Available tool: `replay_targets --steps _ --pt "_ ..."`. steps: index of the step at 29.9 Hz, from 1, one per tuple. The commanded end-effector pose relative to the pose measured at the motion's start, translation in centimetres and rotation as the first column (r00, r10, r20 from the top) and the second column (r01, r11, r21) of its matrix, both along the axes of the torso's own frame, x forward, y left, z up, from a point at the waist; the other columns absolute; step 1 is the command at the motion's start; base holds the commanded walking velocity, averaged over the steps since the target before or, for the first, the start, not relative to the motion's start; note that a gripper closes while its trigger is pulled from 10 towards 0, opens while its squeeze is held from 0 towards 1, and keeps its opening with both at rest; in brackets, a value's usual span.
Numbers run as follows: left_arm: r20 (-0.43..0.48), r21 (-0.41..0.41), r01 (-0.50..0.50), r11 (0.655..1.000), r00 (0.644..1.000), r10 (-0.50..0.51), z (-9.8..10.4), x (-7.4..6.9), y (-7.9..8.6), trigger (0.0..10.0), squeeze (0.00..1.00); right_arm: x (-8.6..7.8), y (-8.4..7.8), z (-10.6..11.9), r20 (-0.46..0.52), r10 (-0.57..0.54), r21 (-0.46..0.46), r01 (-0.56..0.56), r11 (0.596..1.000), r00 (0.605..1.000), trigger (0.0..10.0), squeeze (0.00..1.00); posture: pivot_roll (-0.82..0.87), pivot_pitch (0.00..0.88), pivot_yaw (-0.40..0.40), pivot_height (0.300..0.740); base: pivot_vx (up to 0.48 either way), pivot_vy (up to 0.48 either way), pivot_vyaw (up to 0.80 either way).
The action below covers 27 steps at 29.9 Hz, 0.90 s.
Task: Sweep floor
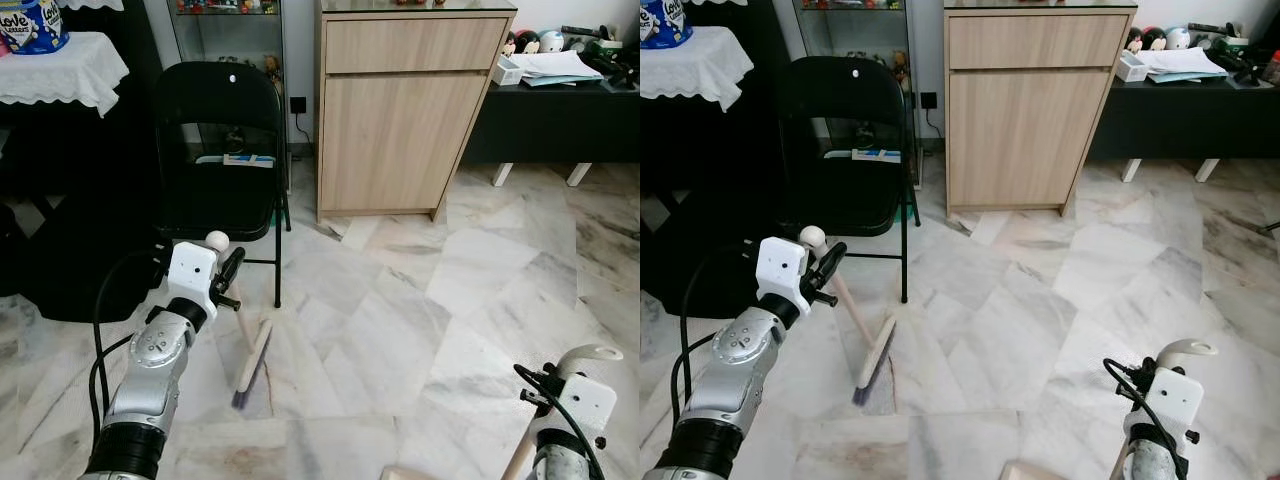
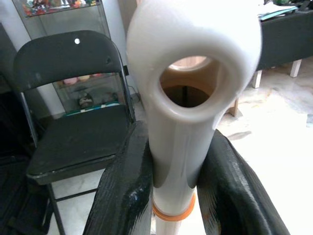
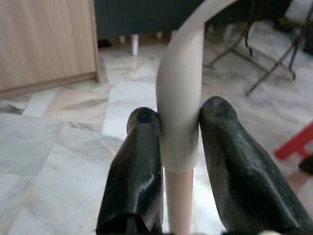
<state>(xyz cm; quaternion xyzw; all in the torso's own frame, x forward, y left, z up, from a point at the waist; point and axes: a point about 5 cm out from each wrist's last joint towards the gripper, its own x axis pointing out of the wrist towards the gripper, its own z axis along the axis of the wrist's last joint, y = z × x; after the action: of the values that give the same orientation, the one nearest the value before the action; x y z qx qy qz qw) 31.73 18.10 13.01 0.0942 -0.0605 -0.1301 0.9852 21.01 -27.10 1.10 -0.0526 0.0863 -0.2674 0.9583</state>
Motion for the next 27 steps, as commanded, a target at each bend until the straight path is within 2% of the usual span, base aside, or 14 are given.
replay_targets --steps 1,6,12,19,27 --pt "0.060 0.007 0.000 1.000 0.998 0.000 1.2 0.0 0.1 10.0 0.00 0.5 -0.3 1.2 0.044 0.016 -0.073 -0.013 0.997 0.999 10.0 0.00 0.08 0.053 -0.039 0.740 0.000 0.000 0.00" --pt "0.068 0.008 -0.009 1.000 0.998 0.008 1.5 0.1 0.4 10.0 0.00 1.6 -0.1 3.4 0.134 0.033 -0.142 -0.013 0.990 0.990 10.0 0.00 0.08 0.054 -0.039 0.740 0.000 0.000 0.00" --pt "0.069 0.010 -0.008 1.000 0.998 0.007 1.5 0.2 0.4 10.0 0.00 2.1 0.1 3.9 0.152 0.042 -0.147 -0.020 0.989 0.987 10.0 0.00 0.08 0.055 -0.041 0.740 0.000 0.000 0.00" --pt "0.069 0.004 0.005 1.000 0.998 -0.005 1.4 0.0 -0.1 10.0 0.00 1.2 0.3 2.2 0.082 0.036 -0.130 -0.025 0.991 0.996 10.0 0.00 0.07 0.058 -0.041 0.740 0.000 0.000 0.00" --pt "0.075 -0.008 0.029 1.000 0.997 -0.028 1.7 0.1 -0.7 10.0 0.00 -0.8 0.1 -1.2 -0.052 -0.034 -0.038 0.032 0.999 0.998 10.0 0.00 0.08 0.061 -0.039 0.740 0.000 0.000 0.00"
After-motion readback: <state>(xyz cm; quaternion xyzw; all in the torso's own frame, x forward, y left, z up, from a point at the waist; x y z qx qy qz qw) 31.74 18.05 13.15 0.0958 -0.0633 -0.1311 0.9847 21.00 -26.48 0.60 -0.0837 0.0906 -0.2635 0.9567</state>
